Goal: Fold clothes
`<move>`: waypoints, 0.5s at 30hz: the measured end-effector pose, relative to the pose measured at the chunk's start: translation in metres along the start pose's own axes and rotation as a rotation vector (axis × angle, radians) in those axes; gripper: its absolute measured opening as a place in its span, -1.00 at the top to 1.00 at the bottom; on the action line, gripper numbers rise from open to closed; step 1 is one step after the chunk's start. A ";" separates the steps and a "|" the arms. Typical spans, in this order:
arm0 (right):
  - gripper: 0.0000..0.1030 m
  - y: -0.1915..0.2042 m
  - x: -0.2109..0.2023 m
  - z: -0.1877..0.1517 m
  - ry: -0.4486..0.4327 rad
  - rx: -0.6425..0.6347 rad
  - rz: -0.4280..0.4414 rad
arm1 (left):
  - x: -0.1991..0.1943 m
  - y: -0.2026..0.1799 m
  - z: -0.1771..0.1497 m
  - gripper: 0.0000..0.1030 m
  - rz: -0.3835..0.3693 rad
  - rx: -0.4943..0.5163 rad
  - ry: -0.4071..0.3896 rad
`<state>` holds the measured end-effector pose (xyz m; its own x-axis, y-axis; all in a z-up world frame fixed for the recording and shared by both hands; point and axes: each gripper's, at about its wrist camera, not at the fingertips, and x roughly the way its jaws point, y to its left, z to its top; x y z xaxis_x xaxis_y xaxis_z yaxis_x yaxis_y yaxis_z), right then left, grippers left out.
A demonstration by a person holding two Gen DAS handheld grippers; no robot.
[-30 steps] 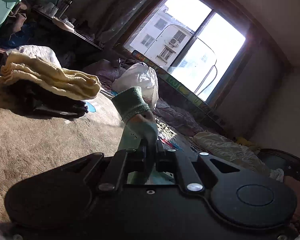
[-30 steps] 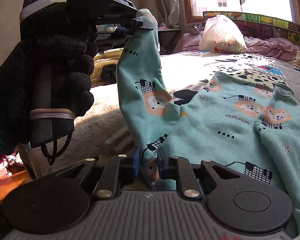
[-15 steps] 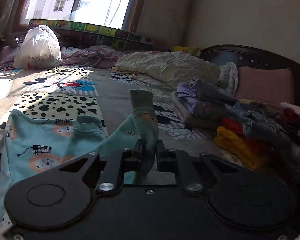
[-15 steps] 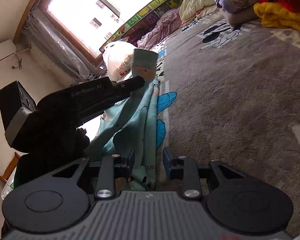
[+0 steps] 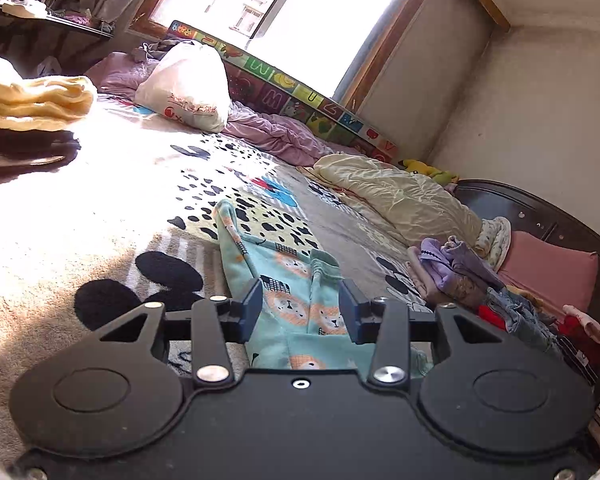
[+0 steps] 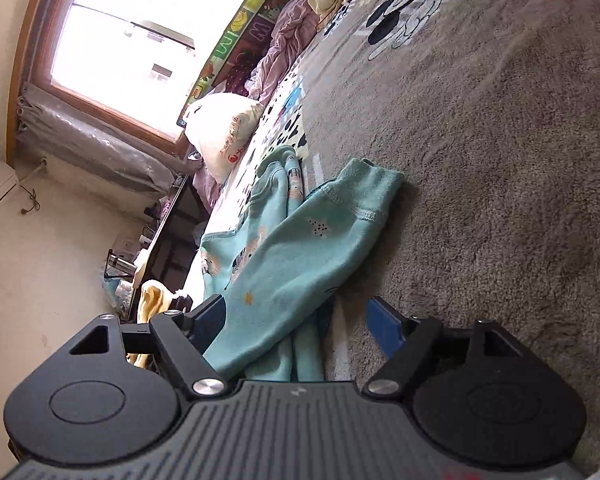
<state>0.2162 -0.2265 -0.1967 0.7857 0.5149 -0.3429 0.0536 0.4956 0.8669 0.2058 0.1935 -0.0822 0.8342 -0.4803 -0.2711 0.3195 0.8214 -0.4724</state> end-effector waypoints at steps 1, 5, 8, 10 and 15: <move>-0.55 0.002 0.005 0.001 0.006 0.013 0.002 | -0.010 0.002 -0.004 -0.12 -0.011 0.015 0.002; -0.55 0.008 0.017 0.002 0.013 0.037 -0.003 | -0.013 -0.017 -0.032 -0.13 -0.025 0.146 0.050; -0.43 0.009 0.024 0.003 0.004 0.056 -0.008 | 0.003 -0.046 -0.058 -0.09 0.043 0.396 0.100; -0.33 0.007 0.027 0.005 -0.008 0.077 -0.009 | 0.013 -0.063 -0.073 0.13 0.095 0.540 0.098; 0.44 0.005 0.042 0.009 -0.008 0.025 -0.048 | 0.031 -0.078 -0.101 0.79 0.169 0.838 0.153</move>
<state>0.2544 -0.2089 -0.2039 0.7870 0.4853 -0.3810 0.1063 0.5016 0.8585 0.1610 0.0835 -0.1386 0.8497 -0.3183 -0.4204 0.4732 0.8121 0.3415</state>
